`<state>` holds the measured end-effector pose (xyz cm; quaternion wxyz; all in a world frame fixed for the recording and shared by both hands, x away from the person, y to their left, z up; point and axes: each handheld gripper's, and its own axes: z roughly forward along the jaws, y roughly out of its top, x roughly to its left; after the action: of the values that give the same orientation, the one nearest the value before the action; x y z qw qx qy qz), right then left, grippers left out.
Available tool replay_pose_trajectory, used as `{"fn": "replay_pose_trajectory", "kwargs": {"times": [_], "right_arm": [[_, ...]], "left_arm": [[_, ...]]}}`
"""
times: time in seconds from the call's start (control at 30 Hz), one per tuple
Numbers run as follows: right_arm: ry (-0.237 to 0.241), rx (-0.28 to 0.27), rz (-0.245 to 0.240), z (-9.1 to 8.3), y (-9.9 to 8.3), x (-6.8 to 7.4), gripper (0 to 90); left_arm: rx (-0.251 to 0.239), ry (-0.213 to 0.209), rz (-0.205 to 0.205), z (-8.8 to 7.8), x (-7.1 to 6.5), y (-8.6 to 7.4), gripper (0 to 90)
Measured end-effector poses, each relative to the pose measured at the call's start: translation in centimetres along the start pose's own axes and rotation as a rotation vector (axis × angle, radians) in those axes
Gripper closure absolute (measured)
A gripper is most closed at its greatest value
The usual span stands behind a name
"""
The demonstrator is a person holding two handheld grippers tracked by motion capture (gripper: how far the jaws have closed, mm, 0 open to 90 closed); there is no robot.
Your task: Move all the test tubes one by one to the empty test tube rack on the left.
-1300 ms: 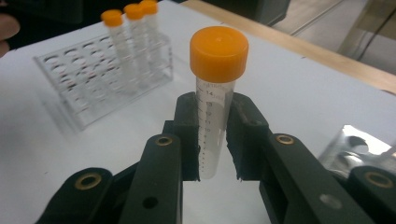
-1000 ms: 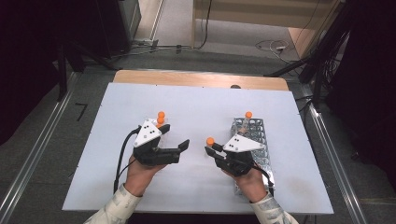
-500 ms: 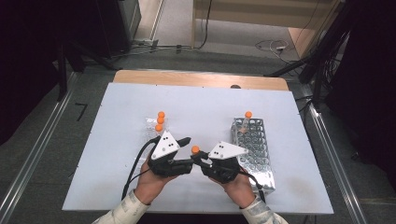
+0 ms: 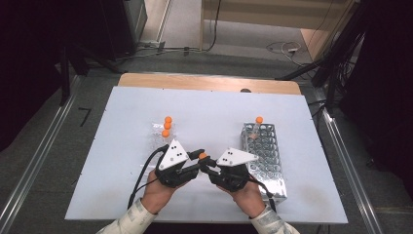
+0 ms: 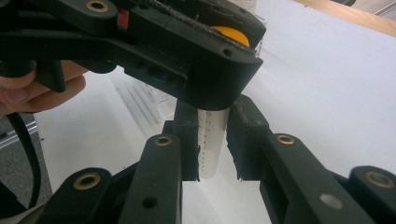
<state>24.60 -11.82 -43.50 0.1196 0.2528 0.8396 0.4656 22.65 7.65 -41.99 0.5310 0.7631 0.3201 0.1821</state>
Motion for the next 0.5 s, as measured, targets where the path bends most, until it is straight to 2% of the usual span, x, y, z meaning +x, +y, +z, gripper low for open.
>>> {"fn": "replay_pose_trajectory", "kwargs": {"times": [0.13, 0.27, 0.3, 0.37, 0.5], "right_arm": [[0.015, -0.003, 0.012, -0.1, 0.1, 0.0, 69.6], [0.033, 0.006, 0.003, -0.1, 0.2, 0.2, 46.7], [0.025, 0.011, 0.001, 0.0, 0.3, 0.2, 44.6], [0.011, 0.001, 0.001, -0.3, 0.4, 0.2, 44.3], [0.003, -0.012, 0.014, -0.9, 0.6, -0.4, 42.5]], "left_arm": [[-0.008, -0.010, -0.009, -0.2, 0.3, 0.1, 70.3], [-0.022, 0.000, -0.019, -0.7, 0.5, 0.4, 70.3], [-0.027, 0.000, -0.024, -0.8, 0.6, 0.5, 70.3], [-0.034, -0.006, -0.034, -1.1, 0.9, 0.6, 70.3], [-0.042, 0.019, -0.045, -1.6, 1.6, 0.9, 70.3]]}}
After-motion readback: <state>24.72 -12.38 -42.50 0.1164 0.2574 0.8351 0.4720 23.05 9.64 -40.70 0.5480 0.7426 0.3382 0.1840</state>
